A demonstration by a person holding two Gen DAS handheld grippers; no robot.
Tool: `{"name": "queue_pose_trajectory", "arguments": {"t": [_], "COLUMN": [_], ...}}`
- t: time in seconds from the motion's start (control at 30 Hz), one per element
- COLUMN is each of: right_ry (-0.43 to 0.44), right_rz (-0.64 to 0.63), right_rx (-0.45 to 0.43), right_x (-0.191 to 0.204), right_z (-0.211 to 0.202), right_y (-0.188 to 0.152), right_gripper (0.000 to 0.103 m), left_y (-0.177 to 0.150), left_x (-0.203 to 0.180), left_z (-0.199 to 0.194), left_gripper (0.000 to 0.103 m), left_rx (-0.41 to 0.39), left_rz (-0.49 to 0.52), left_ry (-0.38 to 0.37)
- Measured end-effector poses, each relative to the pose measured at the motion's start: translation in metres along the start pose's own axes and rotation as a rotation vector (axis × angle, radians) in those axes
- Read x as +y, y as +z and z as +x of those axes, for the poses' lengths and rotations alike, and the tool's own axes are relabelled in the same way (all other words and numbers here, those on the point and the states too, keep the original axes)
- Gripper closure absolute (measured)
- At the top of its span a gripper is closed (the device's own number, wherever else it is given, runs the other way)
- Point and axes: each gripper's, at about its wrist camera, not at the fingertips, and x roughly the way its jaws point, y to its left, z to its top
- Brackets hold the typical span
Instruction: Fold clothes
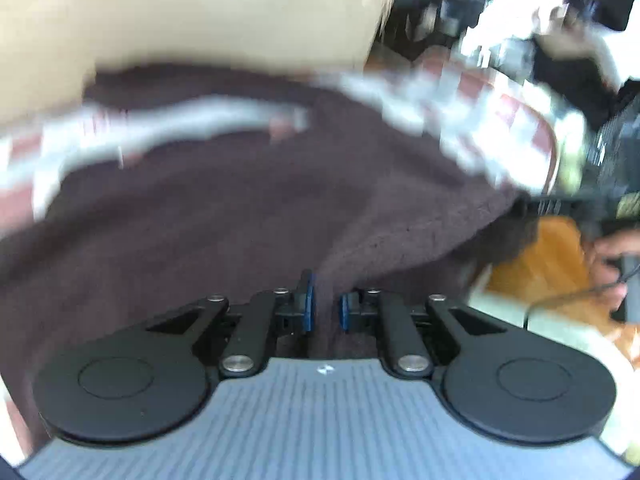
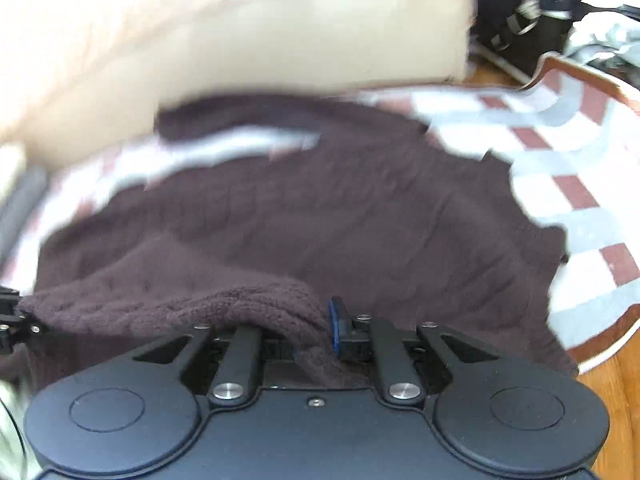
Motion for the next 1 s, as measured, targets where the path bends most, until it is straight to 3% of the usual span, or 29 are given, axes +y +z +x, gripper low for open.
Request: {"name": "queue_pose_trajectory", "arguments": {"t": [0.07, 0.1, 0.17, 0.2, 0.23, 0.27, 0.33, 0.37, 0.53, 0.63, 0.73, 0.9, 0.93, 1.0], "right_ry": [0.007, 0.002, -0.065, -0.102, -0.157, -0.212, -0.251, -0.247, -0.269, -0.33, -0.32, -0.355, -0.363, -0.428], "right_rz": [0.053, 0.067, 0.028, 0.004, -0.03, -0.058, -0.032, 0.001, 0.128, 0.206, 0.251, 0.125, 0.076, -0.153], "right_rx": [0.001, 0.011, 0.04, 0.056, 0.045, 0.022, 0.006, 0.007, -0.017, -0.002, -0.003, -0.026, -0.025, 0.039], "right_x": [-0.01, -0.013, -0.012, -0.011, -0.01, -0.01, -0.018, -0.025, -0.054, -0.071, -0.082, -0.078, -0.076, -0.064], "right_z": [0.005, 0.011, 0.025, 0.033, 0.036, 0.038, 0.036, 0.033, 0.021, 0.022, 0.024, 0.032, 0.036, 0.05], "right_y": [0.004, 0.007, 0.012, 0.015, 0.018, 0.021, 0.024, 0.025, 0.014, 0.007, 0.012, 0.034, 0.038, 0.039], "right_gripper": [0.087, 0.086, 0.07, 0.051, 0.038, 0.036, 0.036, 0.036, 0.035, 0.036, 0.038, 0.038, 0.042, 0.046], "left_y": [0.016, 0.022, 0.031, 0.032, 0.033, 0.029, 0.015, 0.007, -0.021, -0.024, -0.025, -0.027, -0.028, -0.029], "left_x": [0.007, 0.011, 0.018, 0.021, 0.025, 0.029, 0.035, 0.044, 0.073, 0.073, 0.063, 0.063, 0.065, 0.074], "left_z": [-0.002, 0.003, 0.015, 0.023, 0.03, 0.034, 0.037, 0.036, 0.029, 0.03, 0.03, 0.017, 0.014, 0.006], "left_gripper": [0.091, 0.09, 0.083, 0.078, 0.073, 0.069, 0.067, 0.059, 0.056, 0.052, 0.042, 0.042, 0.042, 0.035], "left_rx": [-0.049, -0.051, -0.045, -0.028, -0.012, 0.007, 0.028, 0.037, 0.078, 0.074, 0.065, 0.089, 0.103, 0.161], "left_rz": [-0.019, -0.028, -0.049, -0.062, -0.074, -0.085, -0.102, -0.13, -0.307, -0.308, -0.264, -0.211, -0.21, -0.206], "left_ry": [0.009, 0.049, 0.157, 0.217, 0.277, 0.33, 0.398, 0.399, 0.328, 0.268, 0.25, 0.371, 0.396, 0.426]}}
